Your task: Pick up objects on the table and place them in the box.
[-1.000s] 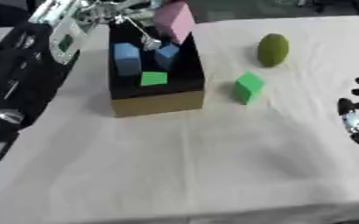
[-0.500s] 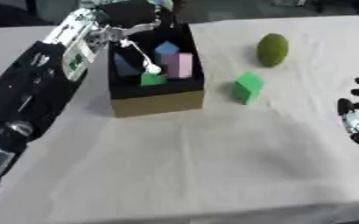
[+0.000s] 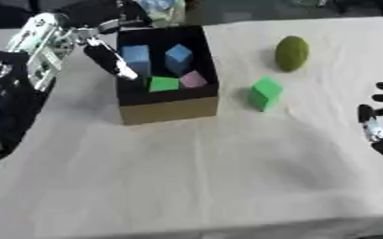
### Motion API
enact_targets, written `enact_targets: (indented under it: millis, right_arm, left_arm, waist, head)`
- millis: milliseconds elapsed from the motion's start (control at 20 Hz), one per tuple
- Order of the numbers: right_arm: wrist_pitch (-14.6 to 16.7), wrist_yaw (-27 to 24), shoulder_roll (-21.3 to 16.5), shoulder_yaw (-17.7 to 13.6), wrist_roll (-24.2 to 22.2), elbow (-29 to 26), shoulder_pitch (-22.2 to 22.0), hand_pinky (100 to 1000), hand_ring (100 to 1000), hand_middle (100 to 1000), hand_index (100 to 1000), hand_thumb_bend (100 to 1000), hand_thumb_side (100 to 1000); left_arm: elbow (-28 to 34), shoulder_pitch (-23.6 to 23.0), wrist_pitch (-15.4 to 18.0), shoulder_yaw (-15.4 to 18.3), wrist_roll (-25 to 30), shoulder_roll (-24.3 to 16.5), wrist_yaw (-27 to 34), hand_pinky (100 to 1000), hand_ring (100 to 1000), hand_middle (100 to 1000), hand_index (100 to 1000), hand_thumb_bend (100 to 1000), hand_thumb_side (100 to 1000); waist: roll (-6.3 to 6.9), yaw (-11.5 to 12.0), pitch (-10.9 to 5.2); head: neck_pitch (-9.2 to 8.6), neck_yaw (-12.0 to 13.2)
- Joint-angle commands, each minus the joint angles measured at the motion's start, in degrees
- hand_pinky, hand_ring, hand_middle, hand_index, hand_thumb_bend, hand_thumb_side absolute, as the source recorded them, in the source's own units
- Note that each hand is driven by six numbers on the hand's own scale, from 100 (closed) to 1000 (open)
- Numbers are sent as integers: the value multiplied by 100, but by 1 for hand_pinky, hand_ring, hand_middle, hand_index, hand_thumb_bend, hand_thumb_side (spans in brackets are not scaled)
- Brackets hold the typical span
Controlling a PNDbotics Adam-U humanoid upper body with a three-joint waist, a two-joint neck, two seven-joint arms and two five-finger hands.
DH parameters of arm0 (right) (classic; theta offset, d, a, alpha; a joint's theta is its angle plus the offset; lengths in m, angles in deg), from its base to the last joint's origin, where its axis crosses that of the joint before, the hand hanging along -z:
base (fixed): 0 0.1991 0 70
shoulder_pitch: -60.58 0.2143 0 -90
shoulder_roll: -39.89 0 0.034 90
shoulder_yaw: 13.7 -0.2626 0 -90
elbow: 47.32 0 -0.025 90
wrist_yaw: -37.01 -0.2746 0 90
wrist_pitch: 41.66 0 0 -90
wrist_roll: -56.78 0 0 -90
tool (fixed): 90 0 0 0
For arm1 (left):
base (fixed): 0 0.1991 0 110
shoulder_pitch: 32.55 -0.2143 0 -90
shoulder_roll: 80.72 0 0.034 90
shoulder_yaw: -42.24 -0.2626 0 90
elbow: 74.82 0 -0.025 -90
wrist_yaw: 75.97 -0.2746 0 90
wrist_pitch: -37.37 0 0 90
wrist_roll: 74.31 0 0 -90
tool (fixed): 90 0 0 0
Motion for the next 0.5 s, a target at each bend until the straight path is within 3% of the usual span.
enact_targets:
  millis: [50,250,500]
  right_arm:
    - [-4,-19,-142,-56,27,-47,73,650,777,816,966,278,506]
    - [14,-4,-372,-24,10,-13,201,654,779,819,968,283,499]
    - [117,66,-957,195,-169,162,619,669,786,828,973,303,488]
  left_arm:
    - [464,-118,-206,342,-196,-475,219,885,823,834,897,848,608]
    - [1032,-591,-492,801,-539,-623,566,871,791,797,881,819,602]
    - [1754,-1269,-823,1254,-983,-451,1010,867,770,769,864,771,589]
  waist:
    - [-31,24,-104]
    - [-55,105,-93]
    - [-110,218,-81]
  head:
    - [29,-34]
    - [29,-74]
    - [29,-144]
